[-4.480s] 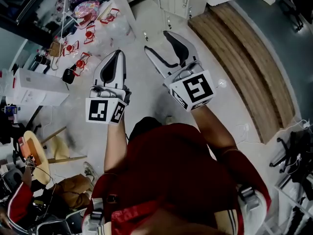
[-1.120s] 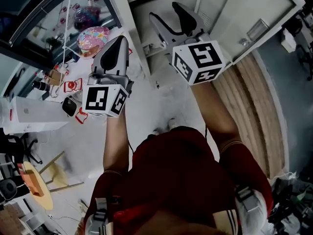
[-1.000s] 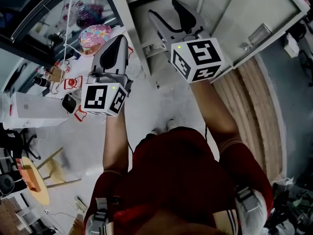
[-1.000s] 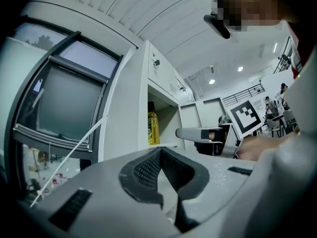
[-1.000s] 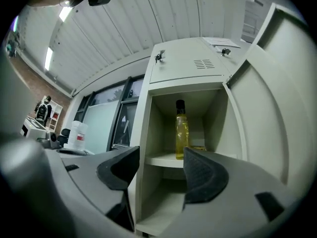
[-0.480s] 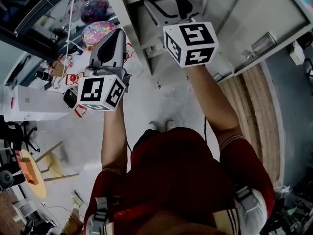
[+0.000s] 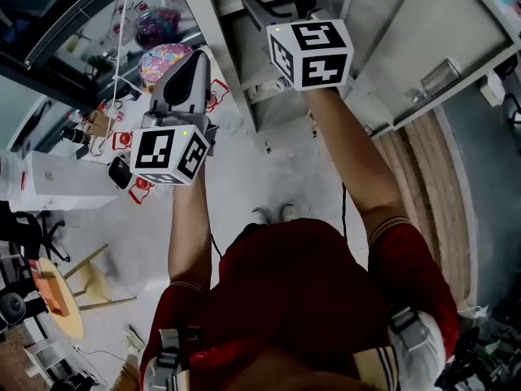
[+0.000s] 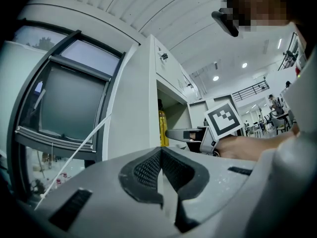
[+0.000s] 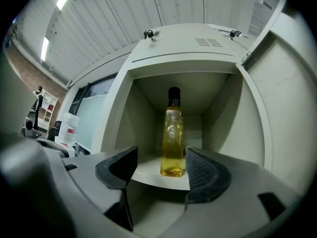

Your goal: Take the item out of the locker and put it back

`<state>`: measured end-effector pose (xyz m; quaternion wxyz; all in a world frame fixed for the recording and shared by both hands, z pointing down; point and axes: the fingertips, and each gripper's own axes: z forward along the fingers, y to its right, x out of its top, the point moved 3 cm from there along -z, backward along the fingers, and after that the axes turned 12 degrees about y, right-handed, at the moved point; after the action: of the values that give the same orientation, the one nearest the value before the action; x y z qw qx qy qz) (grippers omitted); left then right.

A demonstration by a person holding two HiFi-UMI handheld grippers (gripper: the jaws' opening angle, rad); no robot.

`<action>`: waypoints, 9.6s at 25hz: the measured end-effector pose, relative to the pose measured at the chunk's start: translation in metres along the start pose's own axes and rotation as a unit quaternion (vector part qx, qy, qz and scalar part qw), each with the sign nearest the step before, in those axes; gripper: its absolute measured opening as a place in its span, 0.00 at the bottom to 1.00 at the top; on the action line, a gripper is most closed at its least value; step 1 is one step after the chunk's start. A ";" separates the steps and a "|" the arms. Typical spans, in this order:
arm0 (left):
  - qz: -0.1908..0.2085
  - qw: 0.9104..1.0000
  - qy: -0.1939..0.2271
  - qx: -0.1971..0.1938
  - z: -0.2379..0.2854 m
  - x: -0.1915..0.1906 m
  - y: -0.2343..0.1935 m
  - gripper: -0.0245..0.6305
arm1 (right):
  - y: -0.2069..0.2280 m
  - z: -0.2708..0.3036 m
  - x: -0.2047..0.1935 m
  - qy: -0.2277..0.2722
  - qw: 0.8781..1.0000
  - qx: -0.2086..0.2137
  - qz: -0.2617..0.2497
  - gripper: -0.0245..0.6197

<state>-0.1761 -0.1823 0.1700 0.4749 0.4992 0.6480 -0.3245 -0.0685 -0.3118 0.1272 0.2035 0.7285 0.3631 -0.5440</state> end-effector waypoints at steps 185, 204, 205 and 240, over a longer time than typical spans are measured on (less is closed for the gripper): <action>-0.074 0.994 -0.046 -0.072 -0.074 -0.174 0.108 0.05 | -0.013 -0.263 -0.204 -0.019 0.999 -0.011 0.036 0.34; -0.073 0.992 -0.058 -0.090 -0.074 -0.234 0.116 0.05 | -0.011 -0.287 -0.300 -0.081 0.996 -0.011 0.039 0.34; -0.074 0.991 -0.058 -0.091 -0.073 -0.237 0.116 0.05 | -0.011 -0.287 -0.304 -0.085 0.996 -0.011 0.039 0.34; -0.092 0.984 -0.098 -0.116 -0.043 -0.299 0.093 0.05 | 0.015 -0.217 -0.403 -0.146 0.988 -0.029 0.048 0.34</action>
<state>-0.0850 -0.2177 0.4702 0.5592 0.3442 0.6748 -0.3368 0.0244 -0.2958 0.5755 0.3007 0.6516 0.3098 -0.6236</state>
